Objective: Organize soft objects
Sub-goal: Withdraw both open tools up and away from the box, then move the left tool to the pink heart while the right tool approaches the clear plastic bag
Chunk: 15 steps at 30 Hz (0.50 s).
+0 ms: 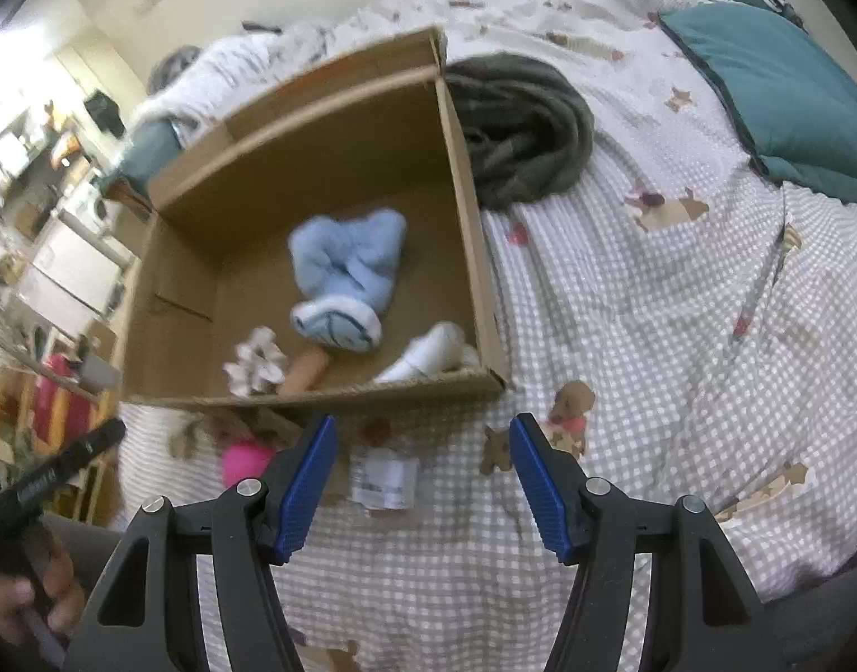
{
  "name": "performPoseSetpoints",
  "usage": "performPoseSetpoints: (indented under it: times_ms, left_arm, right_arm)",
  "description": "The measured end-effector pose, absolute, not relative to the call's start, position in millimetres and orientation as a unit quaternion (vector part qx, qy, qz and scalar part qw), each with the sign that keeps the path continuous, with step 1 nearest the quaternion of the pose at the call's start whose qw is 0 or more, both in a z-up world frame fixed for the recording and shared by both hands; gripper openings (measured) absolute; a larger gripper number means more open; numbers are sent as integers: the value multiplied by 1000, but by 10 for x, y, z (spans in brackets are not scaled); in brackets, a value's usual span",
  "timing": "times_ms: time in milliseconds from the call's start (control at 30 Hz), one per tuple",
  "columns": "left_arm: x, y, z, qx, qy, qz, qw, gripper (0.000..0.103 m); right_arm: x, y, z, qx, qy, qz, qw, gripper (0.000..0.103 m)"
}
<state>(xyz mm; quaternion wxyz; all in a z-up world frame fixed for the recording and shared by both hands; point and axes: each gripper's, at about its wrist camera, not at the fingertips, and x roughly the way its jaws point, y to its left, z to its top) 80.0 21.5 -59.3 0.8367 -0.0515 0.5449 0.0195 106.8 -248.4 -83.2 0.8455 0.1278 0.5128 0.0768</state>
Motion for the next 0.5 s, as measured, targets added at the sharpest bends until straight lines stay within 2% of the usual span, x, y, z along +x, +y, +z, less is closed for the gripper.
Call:
performPoseSetpoints:
  times_ms: [200,500]
  left_arm:
    - [788,-237,-791,-9,572,-65,818,61]
    - [1023,-221,-1080,-83,610,-86,783,61]
  right_arm:
    - [1104,-2436,-957,122,535,69,833,67]
    - [1190,-2345,-1100,124,561,78,815,67]
